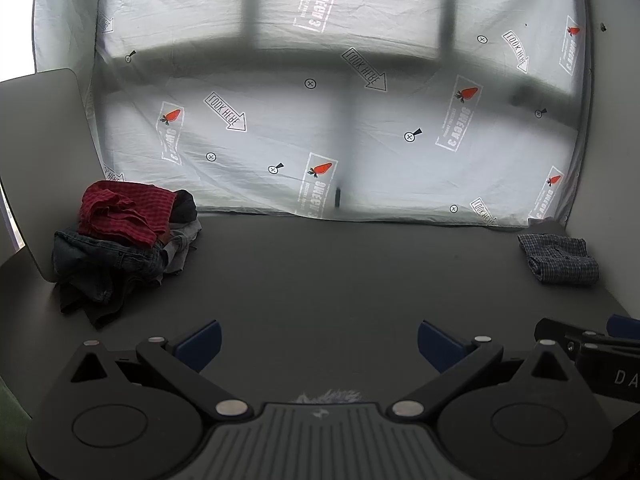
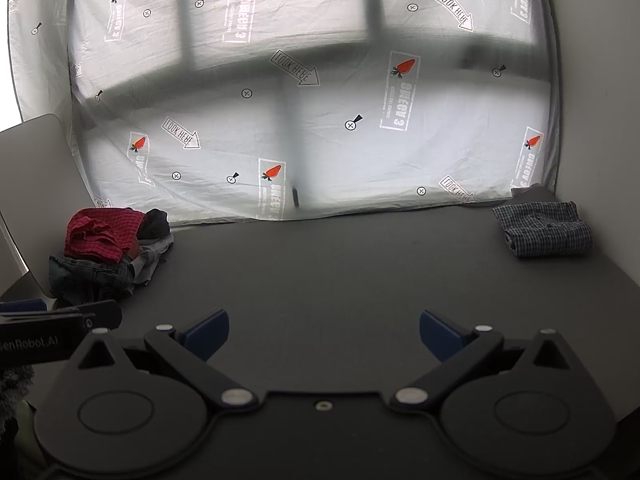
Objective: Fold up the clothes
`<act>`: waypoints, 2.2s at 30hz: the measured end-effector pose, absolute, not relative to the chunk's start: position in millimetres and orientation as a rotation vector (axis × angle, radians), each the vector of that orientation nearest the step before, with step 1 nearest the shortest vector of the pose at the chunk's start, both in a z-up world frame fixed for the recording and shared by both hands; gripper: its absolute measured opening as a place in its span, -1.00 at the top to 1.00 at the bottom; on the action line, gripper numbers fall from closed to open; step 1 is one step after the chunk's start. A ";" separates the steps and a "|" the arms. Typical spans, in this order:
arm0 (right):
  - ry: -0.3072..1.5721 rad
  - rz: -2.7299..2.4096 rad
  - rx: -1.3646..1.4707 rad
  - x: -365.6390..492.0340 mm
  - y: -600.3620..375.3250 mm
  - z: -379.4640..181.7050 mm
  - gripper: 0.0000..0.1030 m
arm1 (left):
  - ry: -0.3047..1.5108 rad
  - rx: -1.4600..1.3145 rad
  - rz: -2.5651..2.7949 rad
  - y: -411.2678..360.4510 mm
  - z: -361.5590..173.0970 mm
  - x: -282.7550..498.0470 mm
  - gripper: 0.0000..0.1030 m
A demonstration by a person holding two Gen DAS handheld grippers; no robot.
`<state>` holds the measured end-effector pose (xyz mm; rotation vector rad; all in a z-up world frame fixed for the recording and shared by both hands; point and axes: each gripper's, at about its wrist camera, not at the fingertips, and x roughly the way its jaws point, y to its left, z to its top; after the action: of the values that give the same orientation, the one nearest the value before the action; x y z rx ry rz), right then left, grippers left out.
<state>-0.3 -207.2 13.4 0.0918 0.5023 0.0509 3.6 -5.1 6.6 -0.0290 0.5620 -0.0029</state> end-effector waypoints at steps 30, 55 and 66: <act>0.515 0.040 0.093 2.1 -213.3 4.1 -1.00 | 0.562 -0.039 -0.009 -8.9 0.1 1.0 -1.00; 0.520 0.040 0.117 3.1 -213.1 5.0 -1.00 | 0.564 -0.026 -0.011 -7.7 4.5 1.2 -1.00; 0.551 0.027 0.131 7.7 -214.1 -2.7 -1.00 | 0.599 -0.050 -0.034 -4.1 -3.6 11.7 -1.00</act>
<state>7.7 -214.1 -2.7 0.1310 0.5505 0.0268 11.7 -4.1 -3.6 -0.0503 0.5986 -0.0342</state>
